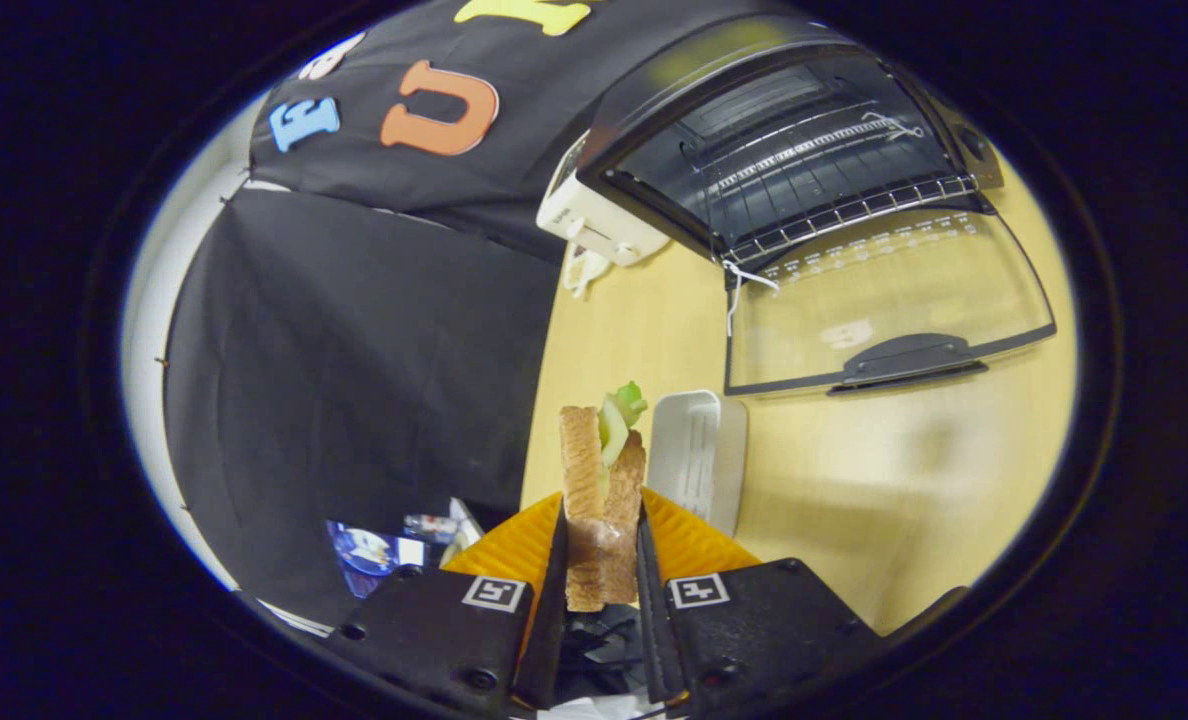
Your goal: Open the toaster oven, put the food inside, and close the toaster oven door.
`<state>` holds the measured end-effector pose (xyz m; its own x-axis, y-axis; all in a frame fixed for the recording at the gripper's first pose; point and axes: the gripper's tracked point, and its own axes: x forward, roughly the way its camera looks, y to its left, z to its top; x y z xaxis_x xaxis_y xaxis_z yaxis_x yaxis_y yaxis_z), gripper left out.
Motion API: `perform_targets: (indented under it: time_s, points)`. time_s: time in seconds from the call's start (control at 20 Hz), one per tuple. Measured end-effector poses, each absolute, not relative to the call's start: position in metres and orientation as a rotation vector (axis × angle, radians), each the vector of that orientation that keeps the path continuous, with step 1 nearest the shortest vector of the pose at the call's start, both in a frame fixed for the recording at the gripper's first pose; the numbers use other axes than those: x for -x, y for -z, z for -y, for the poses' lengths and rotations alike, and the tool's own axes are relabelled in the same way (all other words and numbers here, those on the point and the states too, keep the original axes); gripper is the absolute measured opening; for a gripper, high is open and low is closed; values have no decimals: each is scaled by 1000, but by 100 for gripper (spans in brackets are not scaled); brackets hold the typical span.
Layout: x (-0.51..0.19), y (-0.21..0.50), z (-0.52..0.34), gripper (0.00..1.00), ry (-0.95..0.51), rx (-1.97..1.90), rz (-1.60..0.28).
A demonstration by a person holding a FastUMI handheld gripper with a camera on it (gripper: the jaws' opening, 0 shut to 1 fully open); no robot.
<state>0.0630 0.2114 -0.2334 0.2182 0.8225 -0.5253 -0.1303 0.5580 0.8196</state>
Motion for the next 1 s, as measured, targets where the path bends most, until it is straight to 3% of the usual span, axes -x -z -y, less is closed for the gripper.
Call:
perform_targets:
  time_s: [0.2,1.0]
  points:
    - [-92,226,-207,39,-765,-804,-1020]
    - [-202,258,-124,39,-307,-932,-587]
